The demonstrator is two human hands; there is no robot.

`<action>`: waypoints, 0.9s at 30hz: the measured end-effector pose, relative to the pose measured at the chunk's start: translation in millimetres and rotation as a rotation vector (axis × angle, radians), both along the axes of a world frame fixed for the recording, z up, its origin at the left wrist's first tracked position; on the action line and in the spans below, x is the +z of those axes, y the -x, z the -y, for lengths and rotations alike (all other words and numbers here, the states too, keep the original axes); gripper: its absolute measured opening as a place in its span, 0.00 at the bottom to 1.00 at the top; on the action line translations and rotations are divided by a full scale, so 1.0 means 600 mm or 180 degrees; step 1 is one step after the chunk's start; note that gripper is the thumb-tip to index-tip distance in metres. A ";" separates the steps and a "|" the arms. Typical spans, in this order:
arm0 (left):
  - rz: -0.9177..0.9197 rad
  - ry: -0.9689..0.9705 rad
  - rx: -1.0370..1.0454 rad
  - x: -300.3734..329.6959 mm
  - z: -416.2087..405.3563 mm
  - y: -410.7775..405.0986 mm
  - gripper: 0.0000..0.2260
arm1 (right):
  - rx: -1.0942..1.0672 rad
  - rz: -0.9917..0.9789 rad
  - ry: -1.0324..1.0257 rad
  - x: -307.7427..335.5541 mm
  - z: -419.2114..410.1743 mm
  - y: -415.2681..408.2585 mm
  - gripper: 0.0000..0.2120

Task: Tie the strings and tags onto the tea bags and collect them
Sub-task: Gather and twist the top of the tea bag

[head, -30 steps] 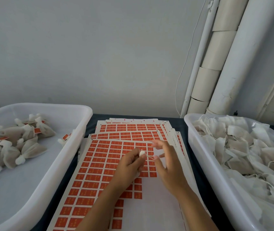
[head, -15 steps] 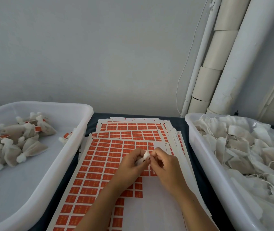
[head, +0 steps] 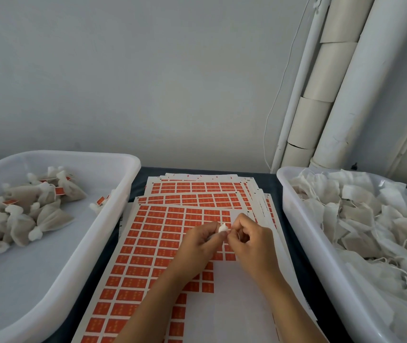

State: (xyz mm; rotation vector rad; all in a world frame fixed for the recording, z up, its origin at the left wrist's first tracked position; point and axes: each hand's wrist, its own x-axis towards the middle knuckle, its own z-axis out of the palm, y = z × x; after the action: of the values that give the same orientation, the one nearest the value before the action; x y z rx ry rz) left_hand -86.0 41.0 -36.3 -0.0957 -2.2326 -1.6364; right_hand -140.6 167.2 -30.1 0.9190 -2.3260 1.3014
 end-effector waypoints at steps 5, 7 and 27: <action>0.0085 -0.0715 -0.0129 0.003 -0.003 -0.006 0.14 | 0.0253 0.0395 0.0253 -0.002 -0.002 0.001 0.11; 0.0110 -0.0806 -0.0080 0.003 -0.002 -0.007 0.13 | 0.0401 0.0679 0.0344 -0.004 -0.006 0.007 0.03; 0.0415 -0.0834 0.0657 -0.015 0.010 0.011 0.11 | 0.0223 0.0499 -0.1273 -0.012 -0.032 0.020 0.06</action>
State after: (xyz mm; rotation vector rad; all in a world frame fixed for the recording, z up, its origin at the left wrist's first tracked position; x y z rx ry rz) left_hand -92.6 34.9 -45.3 0.3074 -2.0166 -1.8440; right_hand -152.9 186.6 -37.1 1.0554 -2.7620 0.9778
